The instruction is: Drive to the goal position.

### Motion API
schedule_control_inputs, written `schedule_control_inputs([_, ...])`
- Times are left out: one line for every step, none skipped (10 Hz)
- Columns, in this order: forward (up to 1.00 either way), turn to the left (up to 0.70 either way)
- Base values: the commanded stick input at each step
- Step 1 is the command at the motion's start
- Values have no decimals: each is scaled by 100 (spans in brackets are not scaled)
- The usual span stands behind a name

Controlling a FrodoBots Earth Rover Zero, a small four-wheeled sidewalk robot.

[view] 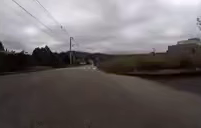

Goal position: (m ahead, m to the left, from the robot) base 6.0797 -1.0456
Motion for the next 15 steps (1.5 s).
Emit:
schedule_control_inputs([45, 0])
schedule_control_inputs([45, 0])
schedule_control_inputs([45, 0])
schedule_control_inputs([45, 0])
schedule_control_inputs([45, 0])
schedule_control_inputs([45, 0])
schedule_control_inputs([45, 0])
schedule_control_inputs([45, 0])
schedule_control_inputs([45, 0])
schedule_control_inputs([45, 0])
schedule_control_inputs([45, 0])
schedule_control_inputs([45, 0])
schedule_control_inputs([45, 0])
schedule_control_inputs([45, 0])
schedule_control_inputs([45, 0])
